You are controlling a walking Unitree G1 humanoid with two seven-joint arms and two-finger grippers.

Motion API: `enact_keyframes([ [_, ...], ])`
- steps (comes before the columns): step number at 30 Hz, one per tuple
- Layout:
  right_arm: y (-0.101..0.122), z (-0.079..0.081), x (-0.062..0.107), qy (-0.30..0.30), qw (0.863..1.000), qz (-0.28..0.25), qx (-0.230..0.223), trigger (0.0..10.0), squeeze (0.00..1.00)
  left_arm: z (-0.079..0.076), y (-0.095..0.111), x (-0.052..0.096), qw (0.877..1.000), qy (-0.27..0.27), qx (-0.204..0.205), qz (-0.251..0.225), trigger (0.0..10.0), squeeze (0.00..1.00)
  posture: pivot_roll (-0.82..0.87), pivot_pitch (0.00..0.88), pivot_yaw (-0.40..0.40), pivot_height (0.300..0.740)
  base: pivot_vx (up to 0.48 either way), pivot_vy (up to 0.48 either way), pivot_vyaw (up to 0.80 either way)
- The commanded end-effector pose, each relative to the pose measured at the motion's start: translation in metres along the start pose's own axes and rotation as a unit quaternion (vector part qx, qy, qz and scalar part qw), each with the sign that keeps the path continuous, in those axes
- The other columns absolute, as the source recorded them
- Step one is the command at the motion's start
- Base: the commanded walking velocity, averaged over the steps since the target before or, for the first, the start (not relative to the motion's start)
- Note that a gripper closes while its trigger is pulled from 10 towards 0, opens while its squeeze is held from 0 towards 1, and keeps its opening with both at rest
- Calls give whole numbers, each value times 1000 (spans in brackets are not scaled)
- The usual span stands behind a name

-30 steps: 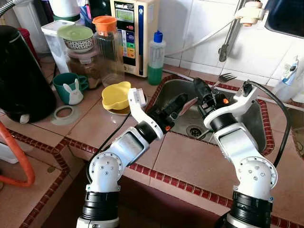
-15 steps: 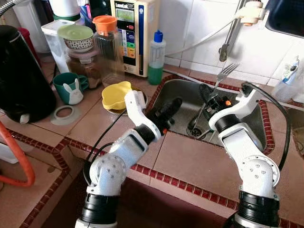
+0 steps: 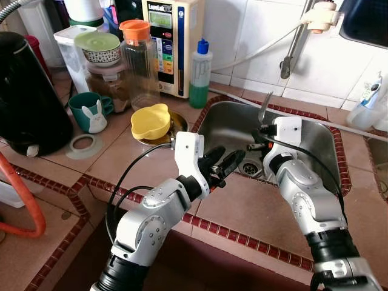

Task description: Kitchen organization

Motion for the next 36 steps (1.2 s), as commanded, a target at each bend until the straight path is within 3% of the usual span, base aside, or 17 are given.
enact_keyframes([
  [1,-6,-12,-3,-27,999,11,25,0,0,3,-3,1,1000,5,-29,4,10000,1000,79,0,-14,740,0,0,0],
  [6,-27,-27,-4,-52,995,53,65,0,0,14,-10,5,997,25,-66,12,10000,1000,83,0,-12,740,0,0,0],
  [9,-46,-40,-2,-73,992,90,56,0,0,20,-18,9,992,31,-121,25,10000,1000,88,0,-8,740,0,0,0],
  [14,-56,-41,-1,-70,991,102,49,0,0,22,-21,10,990,34,-131,26,10000,1000,87,0,-7,740,0,0,0],
  [15,-59,-39,-2,-60,992,105,45,1490,0,22,-21,9,990,35,-133,23,10000,1000,88,0,-7,740,0,0,0],
  [16,-60,-36,-2,-52,992,107,43,3686,0,22,-20,9,990,36,-134,22,10000,1000,88,0,-8,740,0,0,0],
  [17,-60,-36,-2,-52,992,107,43,3686,0,22,-20,9,990,36,-134,22,10000,1000,88,0,-8,740,0,0,0],
  [18,-60,-32,-3,-41,993,102,43,10000,878,23,-20,8,990,37,-138,19,10000,1000,88,0,-8,740,0,0,0],
  [19,-58,-27,-5,-27,994,94,38,10000,1000,23,-19,8,989,37,-143,16,10000,1000,88,0,-8,740,0,0,0],
  [26,-52,-5,-10,27,997,72,25,10000,1000,22,-20,7,988,34,-152,14,10000,1000,90,0,-10,740,0,0,0],
  [36,-56,-4,-10,36,996,76,24,10000,1000,22,-20,6,987,36,-156,12,10000,1000,89,0,-14,740,0,0,0],
])
Point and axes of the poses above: a point about 5 cm out from each wrist's last joint towards the gripper, its own x axis pointing back from the gripper into the wrist, its own y axis along the axis of the wrist's last joint, z = x × y, the point moved 3 cm from there along -x, pointing out of the wrist towards the gripper
